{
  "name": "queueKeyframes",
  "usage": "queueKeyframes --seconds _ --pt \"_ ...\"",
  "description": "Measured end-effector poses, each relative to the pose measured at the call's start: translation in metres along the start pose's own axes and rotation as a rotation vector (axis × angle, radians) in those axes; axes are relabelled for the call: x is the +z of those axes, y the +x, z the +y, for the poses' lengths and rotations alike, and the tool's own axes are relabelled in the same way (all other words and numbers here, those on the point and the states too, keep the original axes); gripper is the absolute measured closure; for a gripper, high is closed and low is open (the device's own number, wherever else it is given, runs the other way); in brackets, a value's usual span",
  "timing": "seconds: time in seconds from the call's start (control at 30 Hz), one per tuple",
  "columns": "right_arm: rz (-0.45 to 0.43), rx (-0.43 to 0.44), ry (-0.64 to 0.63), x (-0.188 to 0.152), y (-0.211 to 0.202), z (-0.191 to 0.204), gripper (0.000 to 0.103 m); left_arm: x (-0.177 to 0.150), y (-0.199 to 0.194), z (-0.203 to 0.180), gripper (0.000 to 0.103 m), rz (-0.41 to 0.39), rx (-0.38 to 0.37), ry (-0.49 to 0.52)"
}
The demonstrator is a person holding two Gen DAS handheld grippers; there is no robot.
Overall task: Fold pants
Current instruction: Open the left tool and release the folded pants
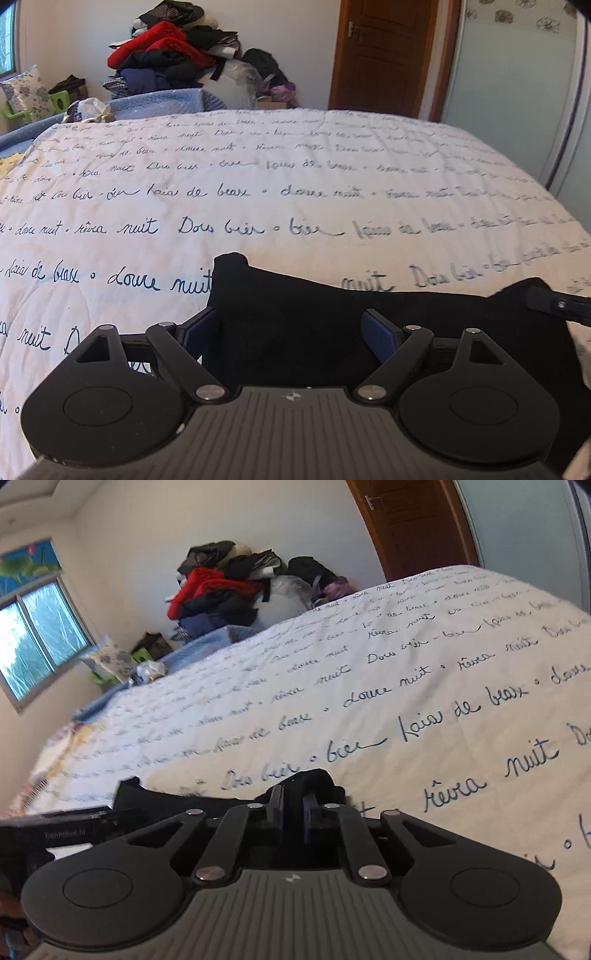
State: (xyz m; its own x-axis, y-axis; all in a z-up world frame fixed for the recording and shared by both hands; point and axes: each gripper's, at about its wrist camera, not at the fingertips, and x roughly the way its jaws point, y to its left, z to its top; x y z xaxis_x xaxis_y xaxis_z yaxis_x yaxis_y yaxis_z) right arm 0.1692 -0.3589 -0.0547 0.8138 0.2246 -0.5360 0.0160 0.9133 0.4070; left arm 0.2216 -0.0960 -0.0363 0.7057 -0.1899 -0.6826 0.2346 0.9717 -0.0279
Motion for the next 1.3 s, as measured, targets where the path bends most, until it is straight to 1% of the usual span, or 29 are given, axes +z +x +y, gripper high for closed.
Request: queueKeyframes --seconds 0.1,0.13,0.17,0.2,0.27,0.3,0.33,0.4,0.47,0.5,0.53,0.57,0.6,0.67,0.7,0.8,0.9,0.97,1.07,1.13,1.2,1.27,1.3 --pt "-0.012 -0.034 -0.015 -0.002 -0.001 0.001 0.093 0.0 -0.003 0.006 0.018 0.004 -0.005 -0.027" --pt "-0.02 -0.039 -0.009 -0.002 -0.004 0.001 0.091 -0.001 -0.009 0.008 0.018 -0.005 -0.017 -0.031" --pt "-0.032 -0.043 -0.003 -0.002 -0.007 0.003 0.086 -0.003 -0.015 0.009 0.017 -0.011 -0.027 -0.03" --pt "-0.048 -0.066 -0.008 -0.004 -0.013 0.006 0.085 -0.005 -0.021 0.01 0.017 -0.012 -0.03 -0.031" --pt "-0.087 -0.123 -0.058 -0.006 -0.028 0.016 0.085 -0.01 -0.033 0.011 0.017 -0.016 -0.039 -0.034" --pt "-0.101 -0.127 -0.087 -0.008 -0.036 0.022 0.085 -0.014 -0.038 0.01 0.017 -0.016 -0.048 -0.033" --pt "-0.108 -0.112 -0.11 -0.011 -0.044 0.028 0.085 -0.018 -0.042 0.008 0.017 -0.014 -0.058 -0.028" --pt "-0.094 -0.053 -0.156 -0.017 -0.054 0.042 0.085 -0.026 -0.05 0.002 0.015 -0.013 -0.074 -0.015" --pt "-0.046 0.002 -0.223 -0.024 -0.056 0.057 0.085 -0.033 -0.05 -0.007 0.012 0.003 -0.073 0.009" --pt "-0.013 0.015 -0.261 -0.03 -0.053 0.065 0.085 -0.037 -0.047 -0.011 0.012 0.011 -0.067 0.022" --pt "0.017 0.014 -0.294 -0.035 -0.048 0.07 0.085 -0.039 -0.045 -0.015 0.012 0.013 -0.049 0.04" --pt "0.036 -0.007 -0.318 -0.039 -0.041 0.073 0.085 -0.041 -0.043 -0.018 0.012 0.014 -0.03 0.055" --pt "0.045 -0.047 -0.331 -0.042 -0.034 0.074 0.085 -0.041 -0.043 -0.02 0.012 0.013 -0.021 0.062" --pt "0.04 -0.115 -0.344 -0.043 -0.027 0.072 0.085 -0.041 -0.049 -0.021 0.012 0.006 -0.021 0.061" --pt "0.031 -0.122 -0.328 -0.041 -0.029 0.07 0.085 -0.04 -0.052 -0.021 0.012 0.003 -0.025 0.06" --pt "0.001 -0.08 -0.301 -0.037 -0.045 0.073 0.085 -0.041 -0.057 -0.021 0.01 0.002 -0.021 0.059" --pt "0.01 -0.048 -0.344 -0.042 -0.053 0.083 0.082 -0.045 -0.06 -0.026 0.008 0.009 -0.014 0.054" --pt "0.034 -0.063 -0.392 -0.05 -0.05 0.089 0.075 -0.048 -0.063 -0.03 0.007 0.004 0.0 0.06" --pt "0.07 -0.121 -0.443 -0.061 -0.04 0.09 0.073 -0.053 -0.067 -0.037 0.005 0.003 0.01 0.08" --pt "0.064 -0.124 -0.436 -0.062 -0.043 0.09 0.072 -0.056 -0.07 -0.038 0.004 0.002 0.013 0.09" --pt "0.058 -0.109 -0.415 -0.06 -0.049 0.09 0.064 -0.058 -0.072 -0.04 0.004 0.004 0.014 0.096" --pt "0.047 -0.109 -0.418 -0.061 -0.054 0.092 0.043 -0.06 -0.074 -0.04 0.004 0.007 0.011 0.095" --pt "0.041 -0.114 -0.432 -0.063 -0.056 0.094 0.042 -0.06 -0.075 -0.039 0.004 0.008 0.009 0.093"
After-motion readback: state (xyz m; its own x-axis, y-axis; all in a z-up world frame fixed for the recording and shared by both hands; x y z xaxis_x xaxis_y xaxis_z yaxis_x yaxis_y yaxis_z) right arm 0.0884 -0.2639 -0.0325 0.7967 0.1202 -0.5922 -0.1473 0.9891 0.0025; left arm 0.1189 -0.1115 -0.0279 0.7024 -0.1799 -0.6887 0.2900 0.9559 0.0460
